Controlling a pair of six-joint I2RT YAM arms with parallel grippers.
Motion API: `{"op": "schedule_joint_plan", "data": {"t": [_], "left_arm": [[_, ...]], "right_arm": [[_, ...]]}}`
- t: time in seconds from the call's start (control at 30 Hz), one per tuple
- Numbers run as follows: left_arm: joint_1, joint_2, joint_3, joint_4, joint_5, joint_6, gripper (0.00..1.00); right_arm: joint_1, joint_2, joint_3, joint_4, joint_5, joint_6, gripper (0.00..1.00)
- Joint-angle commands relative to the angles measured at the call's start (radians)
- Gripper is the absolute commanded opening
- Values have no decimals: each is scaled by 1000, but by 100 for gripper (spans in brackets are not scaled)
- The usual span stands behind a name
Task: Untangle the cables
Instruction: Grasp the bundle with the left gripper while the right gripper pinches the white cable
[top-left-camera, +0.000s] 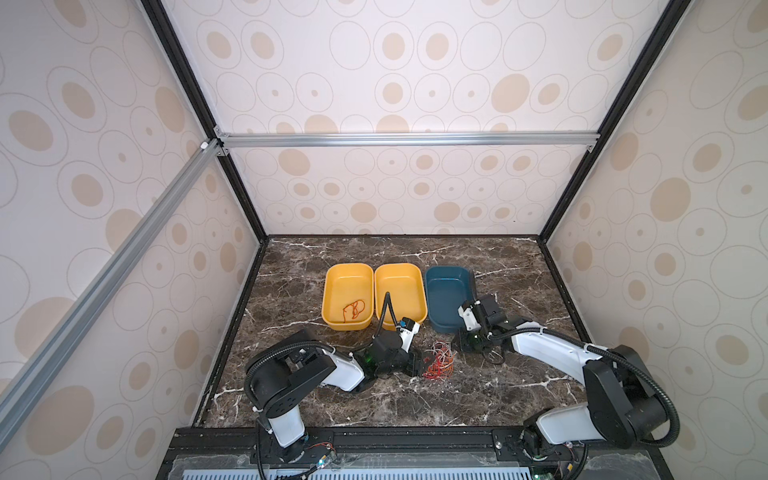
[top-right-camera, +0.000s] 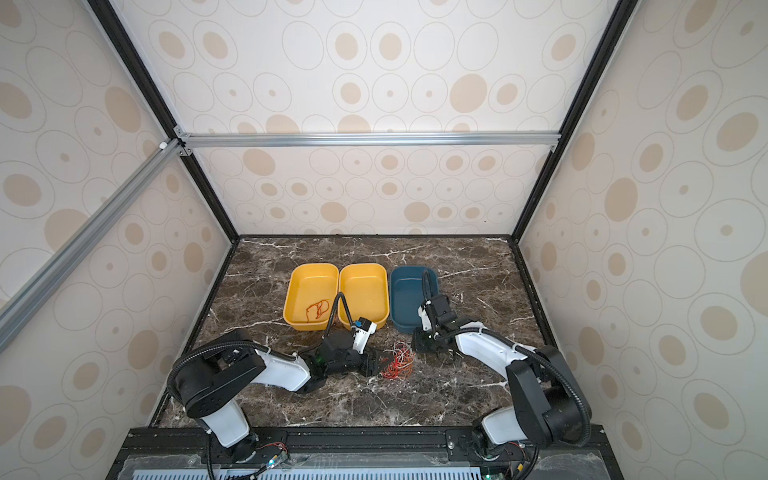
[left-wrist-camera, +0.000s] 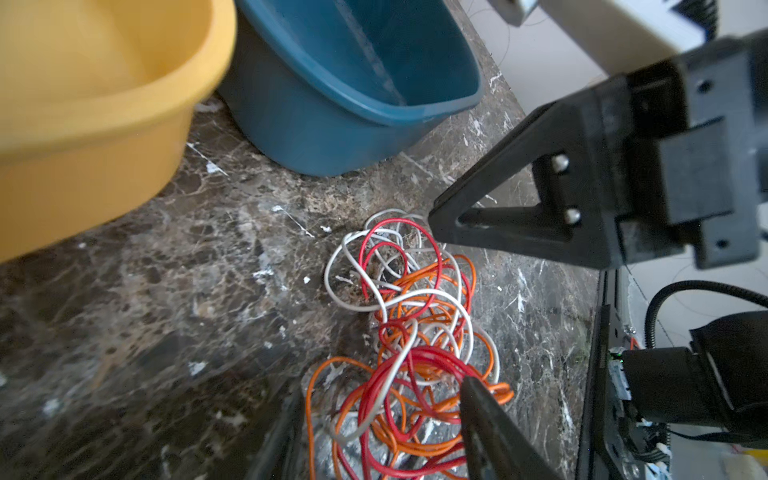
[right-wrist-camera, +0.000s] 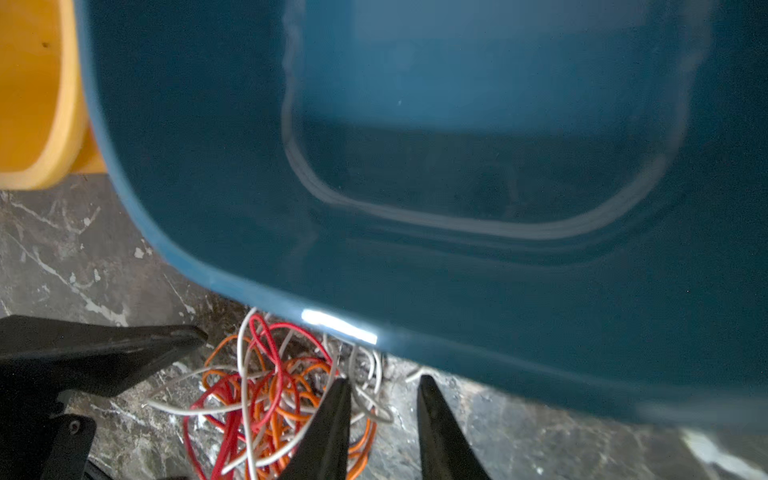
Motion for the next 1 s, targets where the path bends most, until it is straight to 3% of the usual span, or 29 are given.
{"op": "schedule_joint_plan", "data": {"t": [0.0,0.07,0.17,0.23,0.53,0.8,0.97], "left_arm": [[-13,17,32,-6,-4,-9,51],[-12,23,35,-9,-3,-10,45],[-13,23,36,-13,2,-12,23],[-13,18,33,-19,-4,-15,14],[-13,-70,-7,-100,-84,1,4],[-12,-154,-34,-173,-136,23,3],[-12,-209,-75,-216,-202,0,0]], "right_arm": [[-3,17,-22,40,-27,18,27],[-3,16,-25,42,-20,14,18],[-3,-7,-29,33,-2,11,4],[-3,-31,-33,23,17,8,1],[-3,-179,-15,-99,115,-24,0],[-1,-301,4,-104,13,-65,0],[-1,-379,23,-110,26,-55,0]]}}
